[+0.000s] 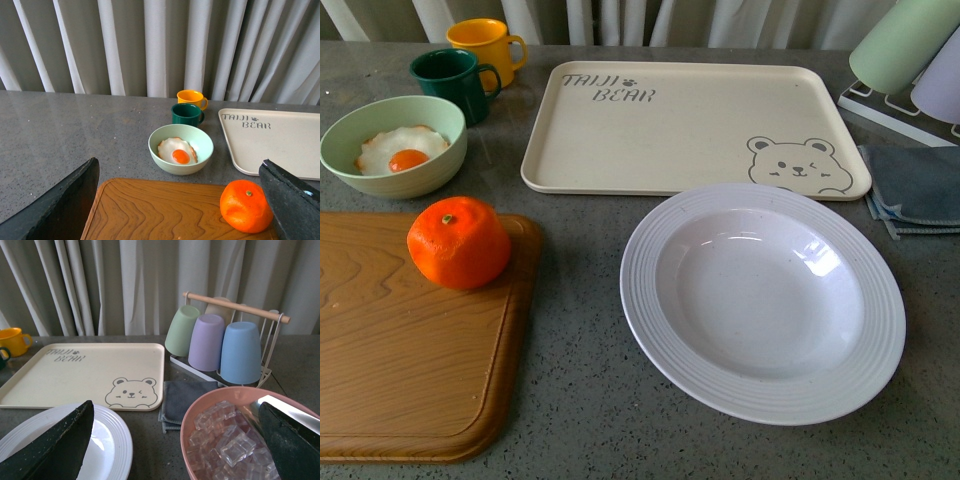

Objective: Place orange and plate with both arms

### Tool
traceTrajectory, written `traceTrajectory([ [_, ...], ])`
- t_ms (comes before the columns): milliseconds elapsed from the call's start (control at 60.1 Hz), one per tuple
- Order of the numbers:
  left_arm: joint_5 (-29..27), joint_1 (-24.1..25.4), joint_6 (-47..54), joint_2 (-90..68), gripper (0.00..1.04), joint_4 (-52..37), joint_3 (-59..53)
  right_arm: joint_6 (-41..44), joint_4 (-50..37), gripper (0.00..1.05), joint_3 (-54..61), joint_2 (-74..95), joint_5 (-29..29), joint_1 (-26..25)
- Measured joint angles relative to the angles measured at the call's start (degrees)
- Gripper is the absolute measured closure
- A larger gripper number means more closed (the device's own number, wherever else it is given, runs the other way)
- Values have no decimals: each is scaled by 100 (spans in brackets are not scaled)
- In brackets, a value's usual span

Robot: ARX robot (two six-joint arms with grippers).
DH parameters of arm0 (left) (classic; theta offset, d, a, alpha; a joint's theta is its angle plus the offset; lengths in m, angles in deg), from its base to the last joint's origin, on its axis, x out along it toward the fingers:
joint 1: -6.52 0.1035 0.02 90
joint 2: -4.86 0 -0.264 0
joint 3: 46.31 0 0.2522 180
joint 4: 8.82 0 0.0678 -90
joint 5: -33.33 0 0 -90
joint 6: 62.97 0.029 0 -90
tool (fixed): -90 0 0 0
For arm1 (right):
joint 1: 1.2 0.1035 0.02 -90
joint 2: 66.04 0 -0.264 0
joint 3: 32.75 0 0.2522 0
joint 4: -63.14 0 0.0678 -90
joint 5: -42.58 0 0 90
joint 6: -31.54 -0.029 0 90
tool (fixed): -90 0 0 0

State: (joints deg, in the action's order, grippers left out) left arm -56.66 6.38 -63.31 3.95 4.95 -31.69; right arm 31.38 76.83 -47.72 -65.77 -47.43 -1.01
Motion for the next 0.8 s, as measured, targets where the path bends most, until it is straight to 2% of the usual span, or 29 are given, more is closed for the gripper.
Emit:
traceTrajectory([
  [799, 0, 0, -2, 0, 9, 0, 0, 0, 0, 9, 0, 0, 0, 0],
])
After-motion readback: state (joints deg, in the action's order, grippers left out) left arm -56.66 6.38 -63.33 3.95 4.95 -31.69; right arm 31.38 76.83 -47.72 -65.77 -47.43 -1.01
